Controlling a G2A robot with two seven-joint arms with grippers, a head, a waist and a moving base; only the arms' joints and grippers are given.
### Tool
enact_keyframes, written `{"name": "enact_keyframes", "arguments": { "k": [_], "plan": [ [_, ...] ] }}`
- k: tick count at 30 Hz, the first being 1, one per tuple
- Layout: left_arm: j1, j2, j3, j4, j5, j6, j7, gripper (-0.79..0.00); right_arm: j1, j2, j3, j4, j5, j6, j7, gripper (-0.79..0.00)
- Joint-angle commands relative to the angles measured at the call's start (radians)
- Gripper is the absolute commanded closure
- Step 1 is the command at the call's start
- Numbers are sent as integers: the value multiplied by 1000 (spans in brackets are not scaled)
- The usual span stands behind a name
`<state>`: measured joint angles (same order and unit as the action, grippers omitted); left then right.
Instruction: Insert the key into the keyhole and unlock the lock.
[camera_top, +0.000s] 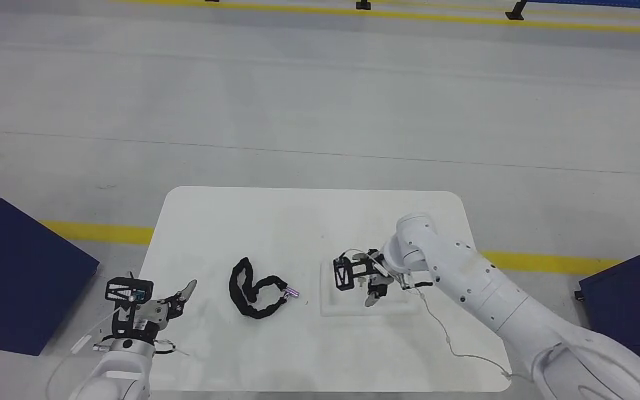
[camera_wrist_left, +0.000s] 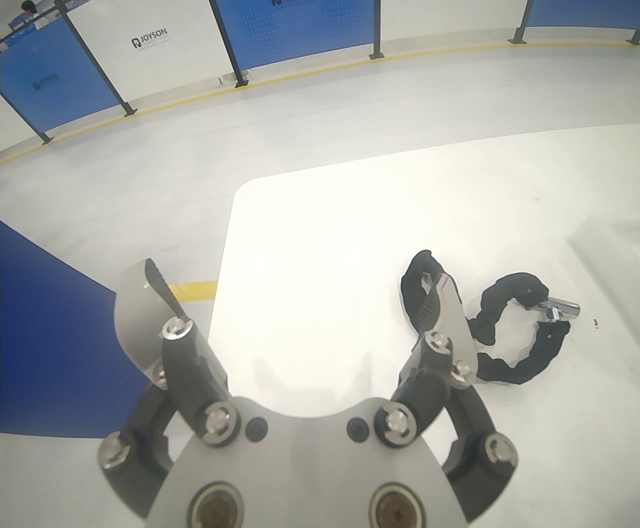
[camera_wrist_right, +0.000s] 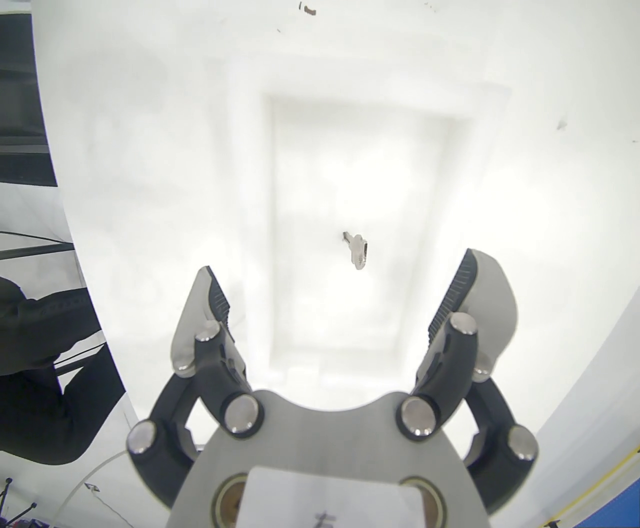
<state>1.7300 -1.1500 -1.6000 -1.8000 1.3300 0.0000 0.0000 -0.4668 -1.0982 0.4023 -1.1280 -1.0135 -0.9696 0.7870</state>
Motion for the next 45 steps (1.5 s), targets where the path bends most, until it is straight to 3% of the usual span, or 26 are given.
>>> {"name": "enact_keyframes", "arguments": {
  "k": [1, 2, 4, 5, 22, 29, 37, 41, 45],
  "plan": [
    [0, 0, 0, 0, 0, 0, 0, -785, 0, -6, -4, 15, -15, 7, -11, -536],
    [0, 0, 0, 0, 0, 0, 0, -785, -1, -9, -5, 23, -19, 12, -18, -517],
    [0, 0, 0, 0, 0, 0, 0, -785, -1, -15, -8, 36, -27, 15, -29, -403],
    [0, 0, 0, 0, 0, 0, 0, -785, -1, -18, -10, 43, -32, 16, -34, -391],
    [0, 0, 0, 0, 0, 0, 0, -785, 8, -73, -24, 156, -63, 50, -85, -317],
    [0, 0, 0, 0, 0, 0, 0, -785, 11, -90, -28, 191, -76, 34, -95, -191],
    [0, 0, 0, 0, 0, 0, 0, -785, 11, -104, -27, 216, -82, 22, -99, -132],
    [0, 0, 0, 0, 0, 0, 0, -785, 10, -109, -26, 227, -87, 16, -101, 0],
    [0, 0, 0, 0, 0, 0, 0, -785, 11, -114, -21, 238, -85, 10, -104, 0]
  ]
}}
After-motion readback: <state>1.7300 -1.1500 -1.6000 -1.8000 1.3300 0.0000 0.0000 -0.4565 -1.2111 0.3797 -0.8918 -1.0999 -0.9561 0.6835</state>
